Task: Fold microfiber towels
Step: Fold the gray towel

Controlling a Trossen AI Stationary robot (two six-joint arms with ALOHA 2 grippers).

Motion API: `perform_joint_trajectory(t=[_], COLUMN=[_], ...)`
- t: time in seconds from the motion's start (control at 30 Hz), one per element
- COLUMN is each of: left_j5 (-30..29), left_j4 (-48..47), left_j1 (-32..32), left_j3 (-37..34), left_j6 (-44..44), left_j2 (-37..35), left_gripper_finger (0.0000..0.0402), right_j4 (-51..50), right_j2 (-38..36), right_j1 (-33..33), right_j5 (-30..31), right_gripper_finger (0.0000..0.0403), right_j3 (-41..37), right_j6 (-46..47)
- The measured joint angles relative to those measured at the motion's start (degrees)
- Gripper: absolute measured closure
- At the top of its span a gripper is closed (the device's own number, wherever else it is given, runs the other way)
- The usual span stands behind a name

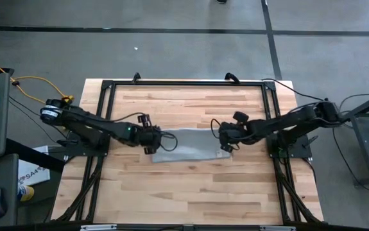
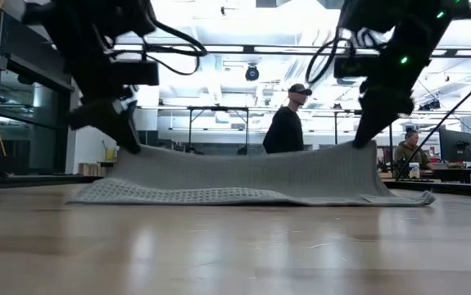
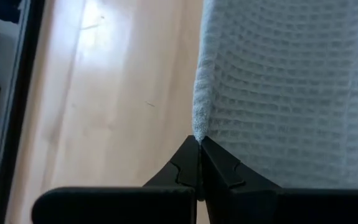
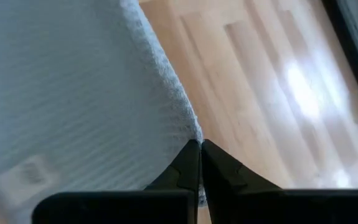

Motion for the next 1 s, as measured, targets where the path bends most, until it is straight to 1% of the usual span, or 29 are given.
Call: perform_joint_trajectory(t=[0.2, 0.3, 0.47, 0.53, 0.67, 0.8, 0.87, 1.0], left_j5=[0.0, 0.3, 2.9, 2.9, -1.8, -3.7, -5.8, -15.8], left_j4=[6.2, 7.6, 7.0, 6.9, 6.8, 7.9, 9.0, 15.9], left_j1=[5.9, 7.7, 7.0, 6.3, 5.9, 9.1, 11.4, 14.8], left_j3=[-0.2, -0.2, -0.2, -0.2, -0.2, -0.2, -0.2, -0.2], left_j6=[8.4, 9.5, 8.3, 8.3, 9.7, 13.6, 16.1, 23.6], left_j2=[0.0, 0.0, -1.0, -1.9, -3.6, -4.1, -4.1, -4.2], left_gripper_finger=[0.0401, 0.0401, 0.0401, 0.0401, 0.0401, 0.0401, 0.0401, 0.0401], right_j4=[1.3, 1.5, 1.7, 1.9, 2.3, 3.9, 5.9, 12.8], right_j2=[2.8, 2.8, 2.4, 2.3, 2.3, 2.3, 2.3, 2.3], right_j1=[-4.4, -5.7, -3.8, -2.3, -1.3, -3.6, -5.3, -7.8], right_j5=[5.3, 5.5, 4.5, 5.1, 10.1, 14.9, 18.1, 28.5], right_gripper_finger=[0.0399, 0.0399, 0.0399, 0.0399, 0.0399, 0.0399, 0.0399, 0.0399], right_j3=[0.0, 0.0, 0.0, 0.0, 0.0, 0.0, 0.0, 0.0], right_j6=[-2.3, -2.5, -2.6, -2.6, -3.8, -8.1, -10.5, -18.2])
